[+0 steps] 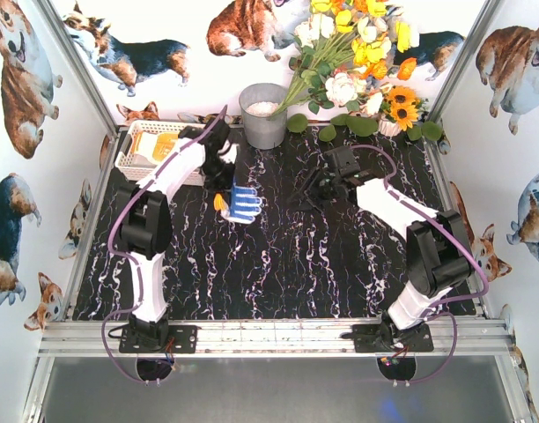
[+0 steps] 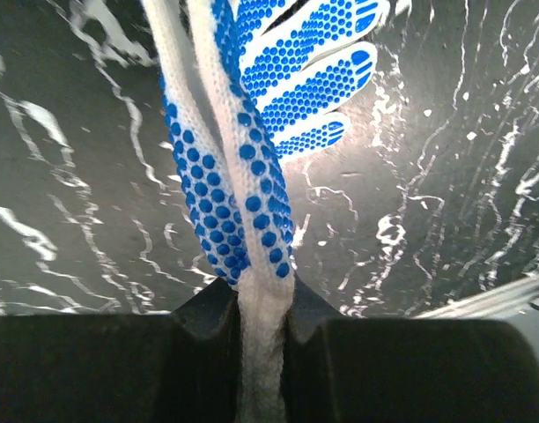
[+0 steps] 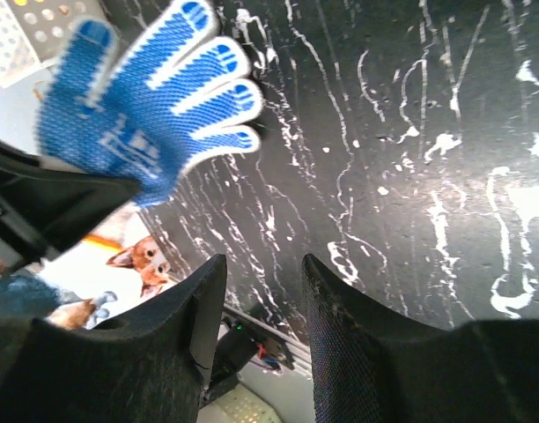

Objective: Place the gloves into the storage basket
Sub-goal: Pick up the glove from the center of the board, then place the glove in the bin.

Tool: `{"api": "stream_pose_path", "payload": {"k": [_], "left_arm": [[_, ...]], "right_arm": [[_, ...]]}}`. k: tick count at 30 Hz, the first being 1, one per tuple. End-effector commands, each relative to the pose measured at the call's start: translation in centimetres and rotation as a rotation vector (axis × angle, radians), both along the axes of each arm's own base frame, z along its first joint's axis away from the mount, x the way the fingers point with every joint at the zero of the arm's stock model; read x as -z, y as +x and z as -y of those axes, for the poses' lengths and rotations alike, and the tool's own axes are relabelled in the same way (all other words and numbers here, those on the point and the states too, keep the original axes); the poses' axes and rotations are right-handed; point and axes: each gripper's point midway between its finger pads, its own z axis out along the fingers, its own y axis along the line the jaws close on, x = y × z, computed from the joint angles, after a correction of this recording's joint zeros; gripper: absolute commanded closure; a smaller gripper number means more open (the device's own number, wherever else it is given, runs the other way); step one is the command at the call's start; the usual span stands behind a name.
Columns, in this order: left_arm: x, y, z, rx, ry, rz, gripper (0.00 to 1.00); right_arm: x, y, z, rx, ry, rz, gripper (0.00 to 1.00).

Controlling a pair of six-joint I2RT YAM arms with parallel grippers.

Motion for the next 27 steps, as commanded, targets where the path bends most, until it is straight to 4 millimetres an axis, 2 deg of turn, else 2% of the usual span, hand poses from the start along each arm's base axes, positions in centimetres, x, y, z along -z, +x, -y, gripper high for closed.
{"api": "stream_pose_path", "payload": {"k": [1, 8, 15, 18, 21, 23, 27], "left_arm": [[-0.9, 2.0, -2.7, 0.113, 0.151, 0.061, 1.0], [-2.4, 7.0, -5.4, 0.111, 0.323, 0.205, 1.0], [-3.9, 9.7, -7.3, 0.117, 0.424, 0.306, 1.0], [-4.6, 10.1, -8.1, 0.141, 0.456, 0.343, 1.0], [-4.9, 10.2, -9.3, 0.16, 0.484, 0.36, 1.0], [-5.6, 10.5, -9.6, 0.144, 0.443, 0.373, 1.0], [-8.2, 11.5, -9.5, 0.116, 0.334, 0.459, 1.0]], "right_arm": [[-1.2, 1.0, 0.8, -0.049, -0.07, 0.082, 0.58], [-2.2, 1.4, 1.5, -0.09, -0.133, 0.128, 0.58], [-2.7, -0.4, 2.3, -0.163, -0.17, 0.166, 0.57], [-3.0, -0.1, 0.8, -0.243, -0.115, 0.233, 0.57], [-2.5, 0.5, -1.4, -0.345, -0.089, 0.272, 0.58], [-2.6, 1.1, -3.1, -0.403, -0.1, 0.301, 0.59], [-2.6, 2.3, -6.1, -0.498, -0.146, 0.351, 0.59]]}}
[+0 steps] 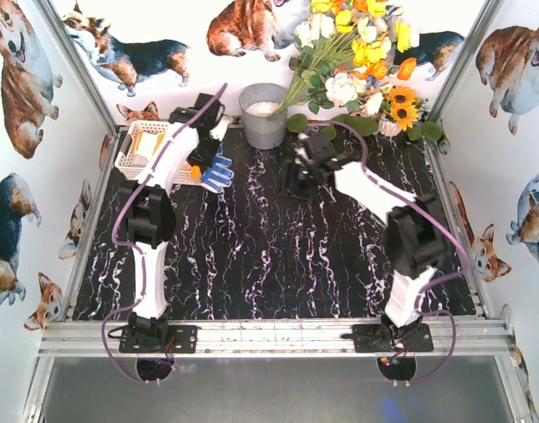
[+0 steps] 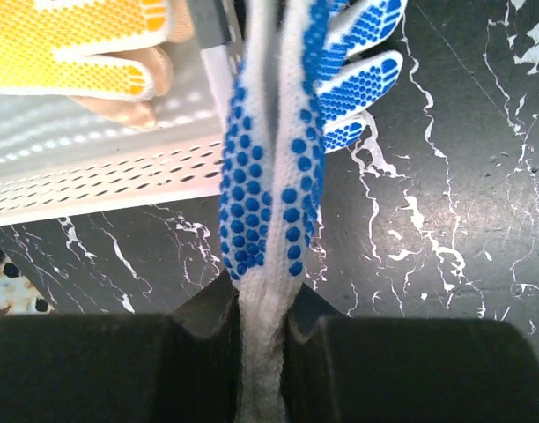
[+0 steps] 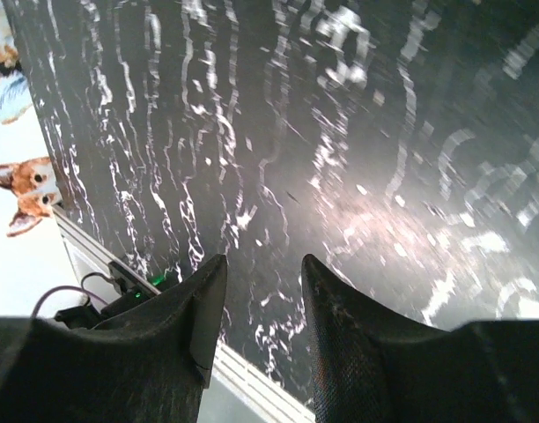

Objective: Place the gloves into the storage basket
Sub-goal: Place the glove in the bin.

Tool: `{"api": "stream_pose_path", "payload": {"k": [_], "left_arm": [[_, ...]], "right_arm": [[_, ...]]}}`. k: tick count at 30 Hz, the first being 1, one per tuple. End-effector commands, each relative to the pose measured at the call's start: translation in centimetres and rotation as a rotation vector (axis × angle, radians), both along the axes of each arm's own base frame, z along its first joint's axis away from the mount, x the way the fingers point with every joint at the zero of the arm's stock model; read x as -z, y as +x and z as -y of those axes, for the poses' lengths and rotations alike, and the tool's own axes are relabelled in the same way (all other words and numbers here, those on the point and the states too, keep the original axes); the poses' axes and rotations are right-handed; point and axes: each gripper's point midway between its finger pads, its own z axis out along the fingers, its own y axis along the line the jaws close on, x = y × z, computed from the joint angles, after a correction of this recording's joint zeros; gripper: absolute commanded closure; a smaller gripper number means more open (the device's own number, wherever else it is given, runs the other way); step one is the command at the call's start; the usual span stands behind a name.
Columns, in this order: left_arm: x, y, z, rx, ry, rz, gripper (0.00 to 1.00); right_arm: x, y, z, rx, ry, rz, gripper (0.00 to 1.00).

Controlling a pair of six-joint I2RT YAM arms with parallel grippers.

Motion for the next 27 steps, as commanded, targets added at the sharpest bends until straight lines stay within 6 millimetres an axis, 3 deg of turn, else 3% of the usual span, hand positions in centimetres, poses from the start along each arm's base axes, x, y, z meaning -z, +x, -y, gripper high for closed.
{"api": "stream_pose_path", "payload": {"k": [1, 8, 16, 22, 27], "left_arm": [[-5.4, 2.0, -1.1, 0.01, -0.108, 0.165, 1.0], [-5.1, 3.1, -3.7, -0.018, -0.13, 0.163, 1.0], [-4.6, 5.5, -5.7, -0.025, -0.123, 0.204, 1.0], [-3.7, 6.2, -8.2, -0.045, -0.096, 0.204, 1.0], [-2.9, 6.9, -8.9, -0.026, -0.089, 0.208, 1.0]], "right_arm": [[-2.7, 2.0, -4.1, -0.148, 0.024, 0.158, 0.59], [-1.5, 3.1, -6.0, -0.201, -0.024, 0.155, 0.6], [-0.8, 3.0, -5.4, -0.204, -0.073, 0.138, 0.61], [-0.4, 2.8, -5.0, -0.2, -0.096, 0.119, 0.62], [0.0, 2.3, -4.6, -0.199, -0.117, 0.096, 0.63]]}}
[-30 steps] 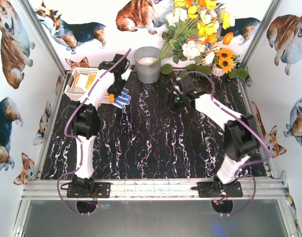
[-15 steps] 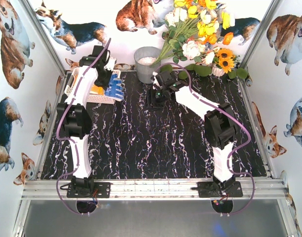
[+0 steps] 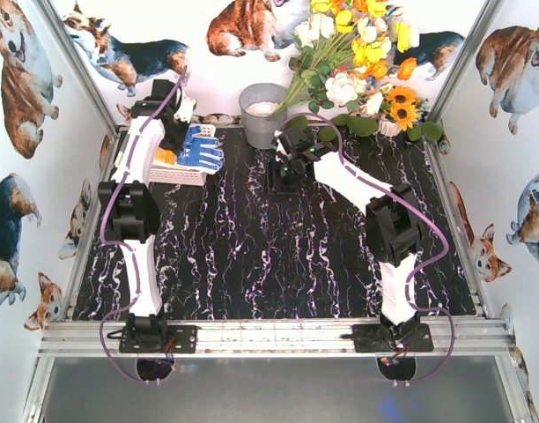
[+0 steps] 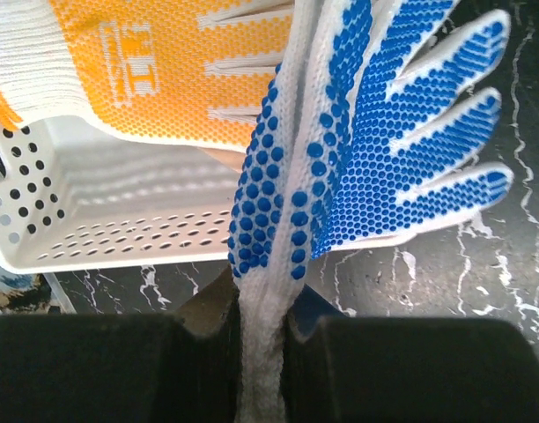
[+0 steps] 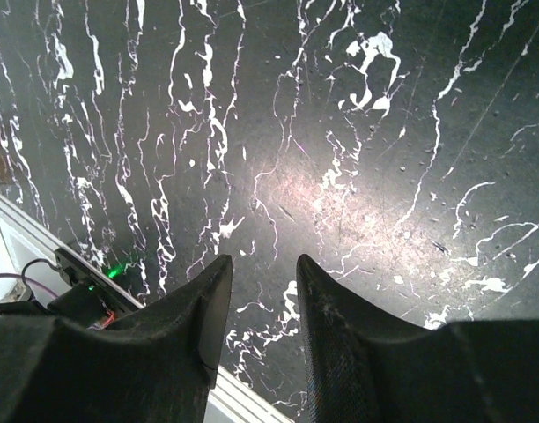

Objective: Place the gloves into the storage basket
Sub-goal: Place the glove in the bin.

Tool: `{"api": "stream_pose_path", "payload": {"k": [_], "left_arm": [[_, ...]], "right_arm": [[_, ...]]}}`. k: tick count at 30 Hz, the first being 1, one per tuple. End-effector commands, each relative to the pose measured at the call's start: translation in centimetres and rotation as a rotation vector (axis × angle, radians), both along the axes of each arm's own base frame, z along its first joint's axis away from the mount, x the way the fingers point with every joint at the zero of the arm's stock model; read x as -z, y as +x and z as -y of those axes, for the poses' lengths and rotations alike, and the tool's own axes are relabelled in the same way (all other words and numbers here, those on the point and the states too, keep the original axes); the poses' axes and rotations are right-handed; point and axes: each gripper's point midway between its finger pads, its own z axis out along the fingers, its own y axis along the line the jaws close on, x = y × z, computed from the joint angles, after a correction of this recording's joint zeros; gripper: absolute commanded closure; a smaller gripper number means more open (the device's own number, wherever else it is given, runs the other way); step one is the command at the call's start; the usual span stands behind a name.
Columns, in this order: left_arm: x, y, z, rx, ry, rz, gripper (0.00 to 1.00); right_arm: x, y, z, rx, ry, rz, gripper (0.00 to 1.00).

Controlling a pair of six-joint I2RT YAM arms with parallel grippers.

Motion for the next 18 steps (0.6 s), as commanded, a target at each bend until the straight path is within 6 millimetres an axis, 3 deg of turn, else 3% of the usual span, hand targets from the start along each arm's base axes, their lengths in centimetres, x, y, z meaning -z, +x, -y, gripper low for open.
{"api": "stream_pose_path", "payload": {"k": [1, 18], "left_arm": [[0.1, 1.8, -1.3, 0.018, 0.031, 0.045, 1.0], [3.2, 3.8, -5.7, 0.001, 0.188, 0.032, 1.0]], "right_arm": [[-0.9, 0.7, 0.0, -0.007, -0.01, 0.037, 0.63], [0.3, -0.9, 1.4, 0.024, -0.079, -0.039, 0.65]]}}
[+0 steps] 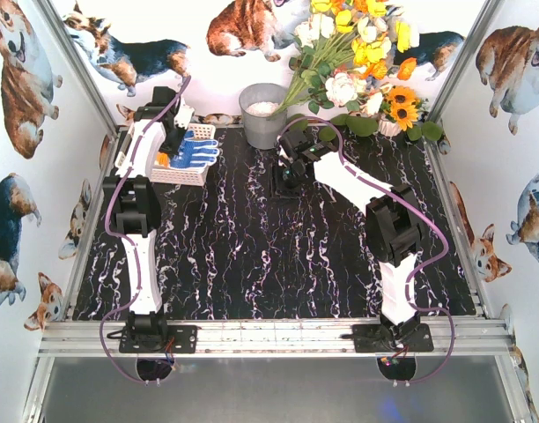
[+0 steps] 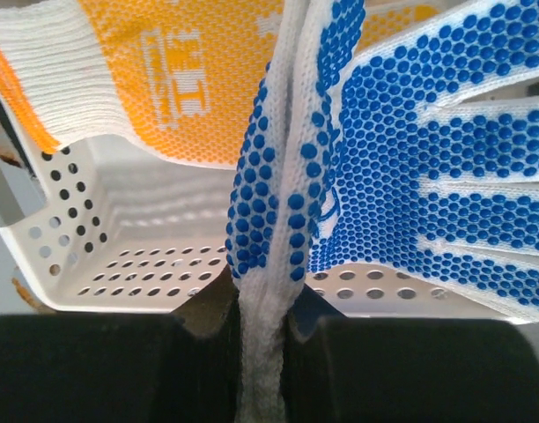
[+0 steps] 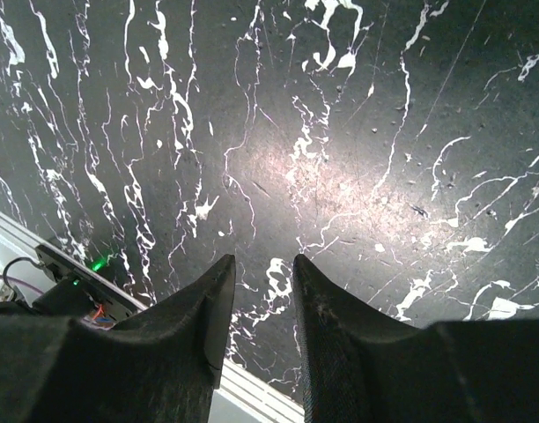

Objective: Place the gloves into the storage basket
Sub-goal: Place the glove in the bin.

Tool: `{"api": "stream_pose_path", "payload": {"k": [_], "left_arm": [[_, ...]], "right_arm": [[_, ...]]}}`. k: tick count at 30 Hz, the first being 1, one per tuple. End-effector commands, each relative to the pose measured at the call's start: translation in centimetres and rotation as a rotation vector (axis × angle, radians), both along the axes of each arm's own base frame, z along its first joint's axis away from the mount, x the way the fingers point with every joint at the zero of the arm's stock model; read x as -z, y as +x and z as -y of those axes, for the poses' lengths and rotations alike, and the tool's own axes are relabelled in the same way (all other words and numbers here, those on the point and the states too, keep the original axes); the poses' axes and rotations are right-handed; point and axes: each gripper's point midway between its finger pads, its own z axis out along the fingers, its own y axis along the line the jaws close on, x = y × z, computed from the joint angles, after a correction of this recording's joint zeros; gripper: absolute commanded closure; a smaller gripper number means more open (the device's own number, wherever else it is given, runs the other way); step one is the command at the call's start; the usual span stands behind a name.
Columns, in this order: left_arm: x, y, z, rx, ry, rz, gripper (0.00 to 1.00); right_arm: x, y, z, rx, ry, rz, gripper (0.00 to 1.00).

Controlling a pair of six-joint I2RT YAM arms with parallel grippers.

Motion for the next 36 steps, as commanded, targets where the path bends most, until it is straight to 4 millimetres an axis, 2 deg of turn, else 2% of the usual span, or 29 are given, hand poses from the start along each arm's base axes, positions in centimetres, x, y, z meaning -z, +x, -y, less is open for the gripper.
{"api": "stream_pose_path", "payload": {"k": [1, 8, 21, 28, 36], "left_arm": [[-1.0, 1.7, -2.3, -0.011, 0.08, 0.061, 1.0], [-0.9, 3.3, -2.9, 0.0, 0.112, 0.106, 1.0], [1.1, 3.0, -4.6, 0.0, 0.183, 0.051, 1.0], [1.2, 2.9, -5.9, -0.006, 0.234, 0.041, 1.0], [2.1, 3.8, -5.6, 0.055, 0.227, 0.048, 1.0]], "right_arm": [[-0.7, 0.2, 0.1, 0.003, -0.008, 0.017, 0.66], [-0.2, -0.2, 0.4, 0.009, -0.027, -0.007, 0.66], [0.5, -0.2, 0.4, -0.004, -0.047, -0.04, 0.68], [0.7, -0.1, 0.3, -0.005, -0.05, -0.049, 0.68], [1.1, -0.2, 0.3, -0.006, -0.058, -0.066, 0.68]]}}
